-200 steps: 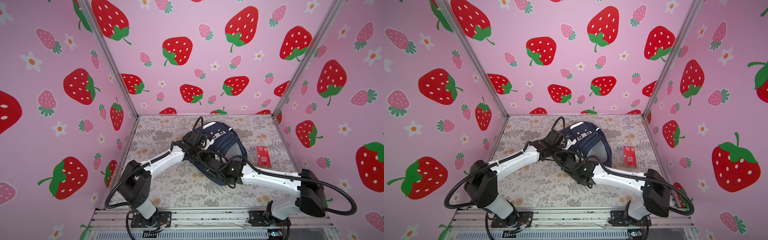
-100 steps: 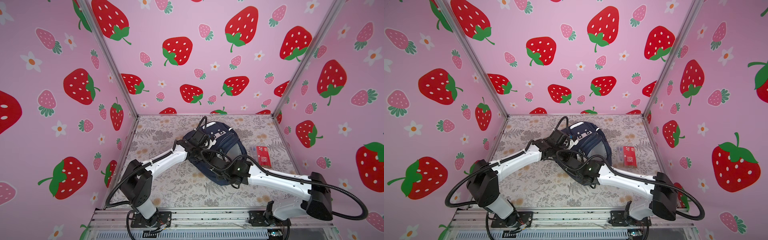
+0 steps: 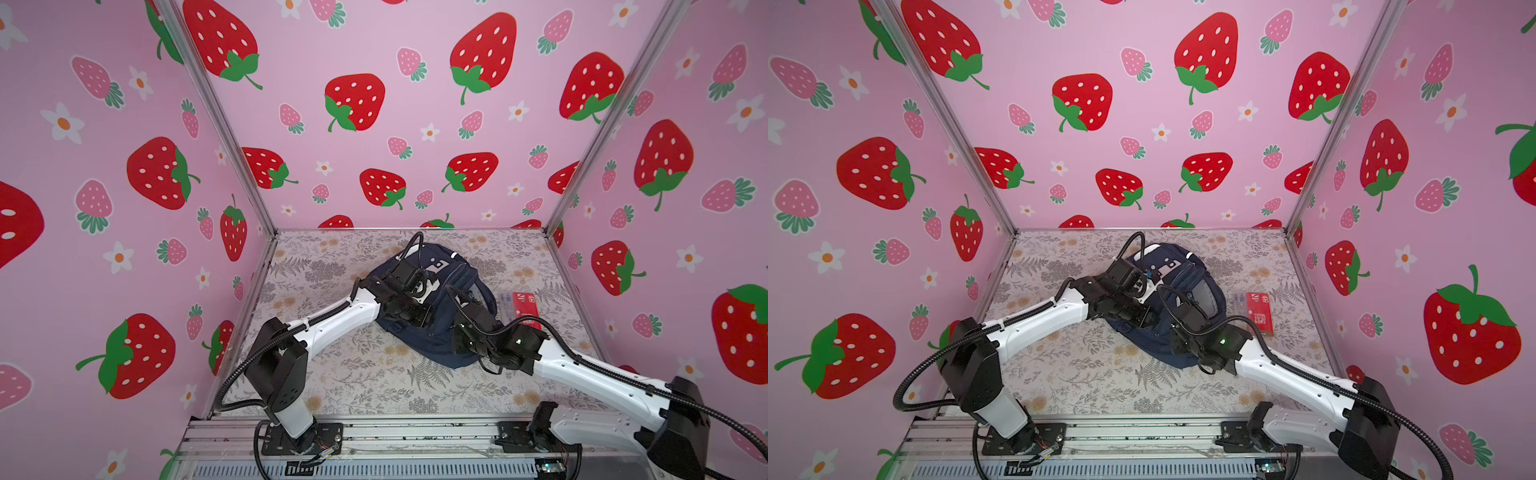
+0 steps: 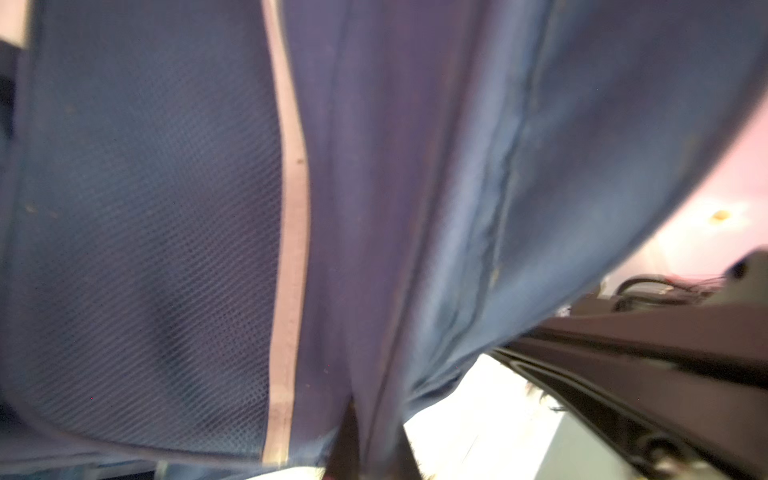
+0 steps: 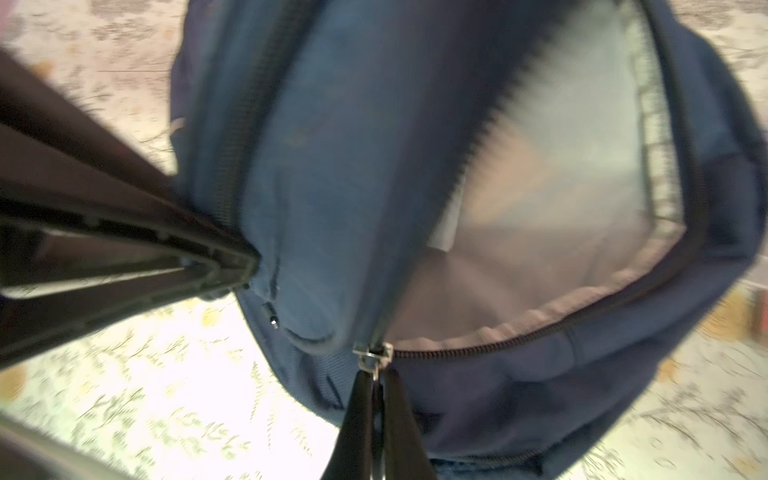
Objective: Pack the student bag
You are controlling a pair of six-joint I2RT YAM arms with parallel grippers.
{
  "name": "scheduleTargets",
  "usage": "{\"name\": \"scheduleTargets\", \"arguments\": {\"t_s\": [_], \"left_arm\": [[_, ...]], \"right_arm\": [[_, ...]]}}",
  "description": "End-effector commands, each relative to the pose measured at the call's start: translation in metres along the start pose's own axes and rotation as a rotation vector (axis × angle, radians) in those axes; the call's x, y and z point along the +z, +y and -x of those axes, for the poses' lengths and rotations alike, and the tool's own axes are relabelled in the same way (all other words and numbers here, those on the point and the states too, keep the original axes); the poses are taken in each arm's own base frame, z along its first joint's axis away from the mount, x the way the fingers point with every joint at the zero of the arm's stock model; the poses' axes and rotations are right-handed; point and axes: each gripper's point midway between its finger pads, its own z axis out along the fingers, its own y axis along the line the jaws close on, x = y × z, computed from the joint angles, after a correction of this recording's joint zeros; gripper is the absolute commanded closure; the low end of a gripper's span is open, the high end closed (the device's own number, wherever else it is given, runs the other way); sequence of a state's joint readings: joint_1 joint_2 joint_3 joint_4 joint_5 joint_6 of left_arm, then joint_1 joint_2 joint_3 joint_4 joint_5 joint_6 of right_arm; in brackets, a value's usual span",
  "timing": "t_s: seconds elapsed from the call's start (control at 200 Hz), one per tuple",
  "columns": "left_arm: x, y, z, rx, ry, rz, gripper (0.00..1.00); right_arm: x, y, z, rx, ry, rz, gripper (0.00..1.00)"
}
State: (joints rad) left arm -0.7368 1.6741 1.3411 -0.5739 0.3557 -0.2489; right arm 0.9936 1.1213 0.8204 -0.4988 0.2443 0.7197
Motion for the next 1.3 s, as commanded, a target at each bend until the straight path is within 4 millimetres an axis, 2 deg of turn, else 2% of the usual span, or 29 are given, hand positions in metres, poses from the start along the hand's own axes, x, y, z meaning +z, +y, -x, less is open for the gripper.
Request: {"name": "scheduleTargets", "arguments": {"t_s": [0.0,0.09,0.18,0.225,0.39,0.55,0.75,0.845,0.925,1.055,1.115,1.226,1.241,1.296], "left_arm": [[-0.024,0.018,-0.007,-0.067,-0.002,0.134,0.46],[-0.042,0.001,-0.009,-0.210,-0.117,0.030,0.35],[-0.060,-0.005,-0.016,-0.368,-0.236,-0.049,0.08],[-0.066,-0.006,-0.021,-0.440,-0.283,-0.085,0.00],[-0.064,0.002,-0.041,-0.709,-0.417,-0.221,0.00],[-0.064,0.008,-0.038,-0.781,-0.472,-0.252,0.04],[-0.042,0.021,-0.045,-0.882,-0.434,-0.216,0.17],[-0.031,0.022,-0.044,-0.906,-0.419,-0.225,0.36],[-0.022,0.022,-0.042,-0.916,-0.401,-0.238,0.48],[-0.012,0.017,-0.045,-0.940,-0.378,-0.264,0.53],[-0.011,0.016,-0.047,-0.933,-0.382,-0.256,0.63],[-0.014,0.020,-0.047,-0.910,-0.391,-0.235,0.93],[-0.015,0.022,-0.047,-0.906,-0.393,-0.228,0.99],[-0.020,0.028,-0.047,-0.892,-0.396,-0.199,1.00]], "right_arm": [[0.000,0.021,-0.002,-0.021,-0.010,0.143,1.00],[-0.003,0.037,-0.005,-0.017,-0.010,0.224,1.00],[-0.008,0.058,-0.008,-0.019,-0.011,0.317,1.00],[-0.010,0.070,-0.009,-0.019,-0.011,0.363,1.00],[-0.013,0.106,-0.012,-0.032,-0.003,0.455,1.00],[-0.012,0.111,-0.010,-0.025,-0.004,0.451,1.00],[-0.011,0.107,-0.013,0.001,-0.008,0.452,1.00],[-0.009,0.105,-0.017,0.014,-0.003,0.454,1.00],[-0.011,0.105,-0.016,0.023,-0.010,0.460,1.00],[-0.012,0.101,-0.016,0.027,-0.014,0.448,1.00],[-0.012,0.100,-0.017,0.026,-0.012,0.443,1.00],[-0.008,0.097,-0.018,0.025,0.000,0.416,1.00],[-0.008,0.097,-0.018,0.023,0.001,0.410,1.00],[-0.005,0.092,-0.020,0.022,0.007,0.385,1.00]]}}
